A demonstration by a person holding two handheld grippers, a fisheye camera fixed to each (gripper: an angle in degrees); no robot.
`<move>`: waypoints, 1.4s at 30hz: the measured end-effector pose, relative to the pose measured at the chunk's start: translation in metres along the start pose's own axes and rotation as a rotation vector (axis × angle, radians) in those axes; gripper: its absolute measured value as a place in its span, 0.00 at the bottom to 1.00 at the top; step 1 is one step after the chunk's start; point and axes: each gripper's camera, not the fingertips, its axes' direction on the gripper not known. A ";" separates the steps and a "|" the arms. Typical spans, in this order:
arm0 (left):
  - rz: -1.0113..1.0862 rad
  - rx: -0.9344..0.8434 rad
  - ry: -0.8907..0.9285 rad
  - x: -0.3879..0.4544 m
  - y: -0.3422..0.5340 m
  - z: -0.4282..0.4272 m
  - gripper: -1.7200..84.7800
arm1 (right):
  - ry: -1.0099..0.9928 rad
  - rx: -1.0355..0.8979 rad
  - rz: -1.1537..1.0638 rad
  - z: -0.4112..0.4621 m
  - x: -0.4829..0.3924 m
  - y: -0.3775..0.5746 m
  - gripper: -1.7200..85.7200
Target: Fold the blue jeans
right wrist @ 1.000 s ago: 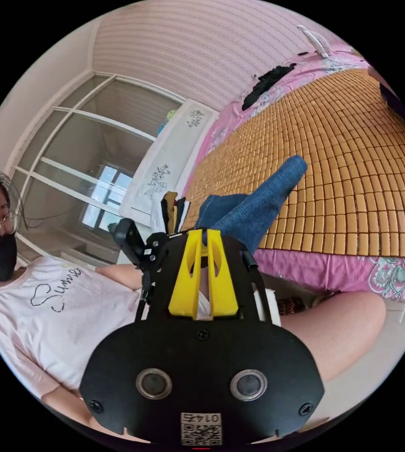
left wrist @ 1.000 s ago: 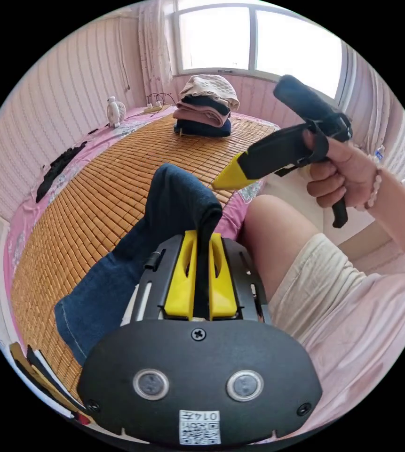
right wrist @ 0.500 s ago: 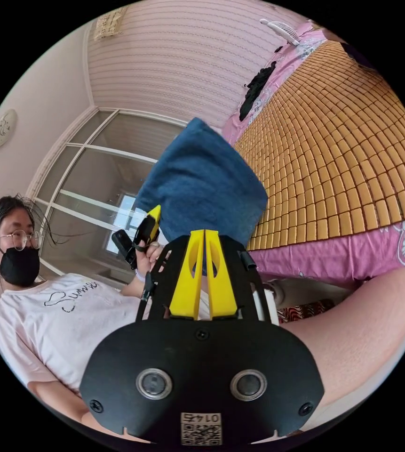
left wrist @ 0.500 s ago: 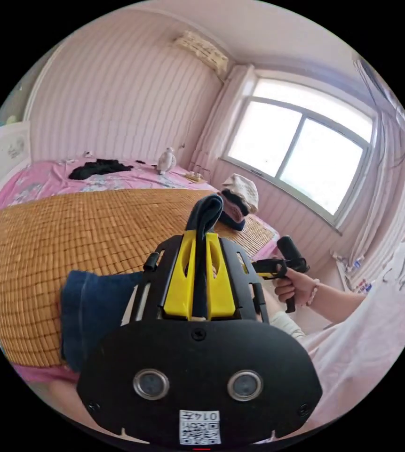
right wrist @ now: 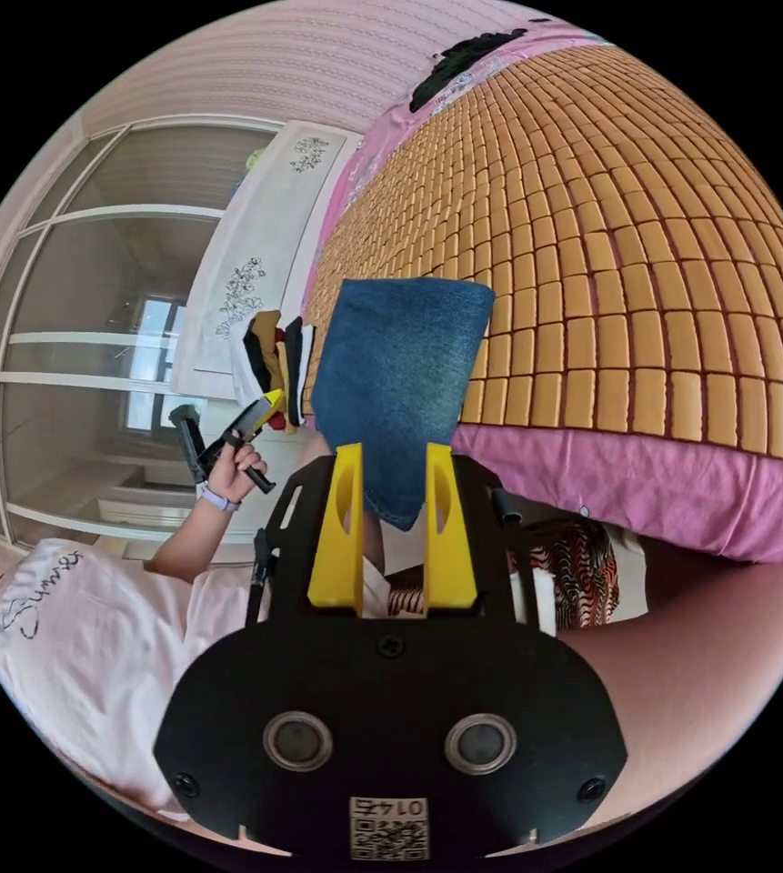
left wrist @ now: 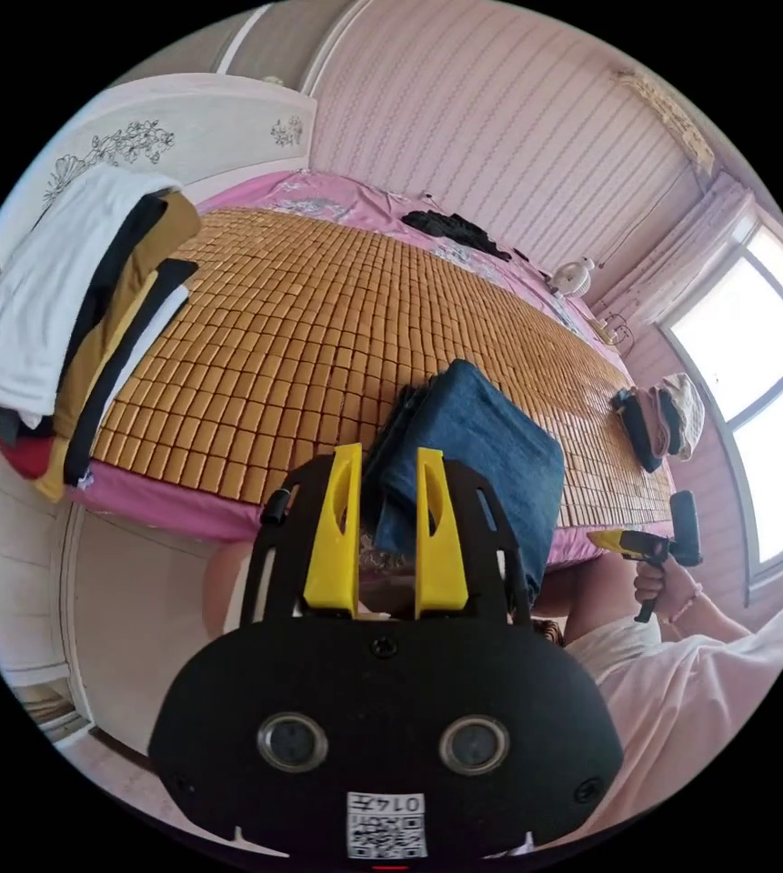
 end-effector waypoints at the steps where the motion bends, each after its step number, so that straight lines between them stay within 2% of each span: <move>1: 0.028 -0.025 0.024 0.001 -0.012 0.011 0.15 | 0.033 0.007 -0.006 0.011 -0.002 -0.005 0.17; 5: 0.175 -0.137 0.030 0.007 -0.049 0.059 0.20 | 0.112 0.049 -0.023 0.042 -0.006 -0.021 0.20; 9: 0.232 -0.290 0.023 0.005 -0.063 0.105 0.17 | 0.154 0.058 0.048 0.059 0.001 -0.032 0.14; 11: 0.234 -0.328 0.205 -0.006 -0.068 0.111 0.10 | 0.098 0.070 0.063 0.059 0.005 -0.032 0.14; 13: 0.216 -0.341 0.215 -0.011 -0.071 0.105 0.06 | 0.077 0.061 0.064 0.059 0.004 -0.033 0.15; 16: 0.302 -0.263 0.166 0.000 -0.069 0.073 0.04 | 0.082 0.054 0.036 0.064 -0.005 -0.034 0.15; 18: 0.283 -0.199 0.133 -0.001 -0.062 0.058 0.04 | 0.073 0.041 0.024 0.070 -0.010 -0.036 0.15; 20: 0.179 -0.158 0.065 -0.022 -0.049 0.057 0.05 | 0.079 0.034 0.004 0.077 -0.017 -0.039 0.16; 23: 0.121 -0.239 -0.049 -0.042 -0.035 0.081 0.07 | 0.073 0.016 -0.022 0.093 -0.027 -0.047 0.17; 27: 0.093 -0.319 0.013 -0.053 -0.050 0.082 0.10 | 0.073 0.003 -0.092 0.118 -0.044 -0.059 0.16; 29: 0.154 -0.329 -0.005 -0.053 -0.057 0.080 0.15 | 0.077 0.018 -0.099 0.125 -0.047 -0.062 0.14; 33: 0.236 -0.336 -0.002 -0.058 -0.058 0.092 0.17 | 0.038 0.050 -0.028 0.132 -0.038 -0.065 0.11; 37: 0.135 -0.340 0.115 -0.083 -0.056 0.098 0.20 | -0.020 -0.006 -0.011 0.133 -0.036 -0.068 0.10; 42: 0.183 -0.354 0.131 -0.087 -0.054 0.096 0.23 | -0.005 -0.012 -0.031 0.136 -0.049 -0.062 0.12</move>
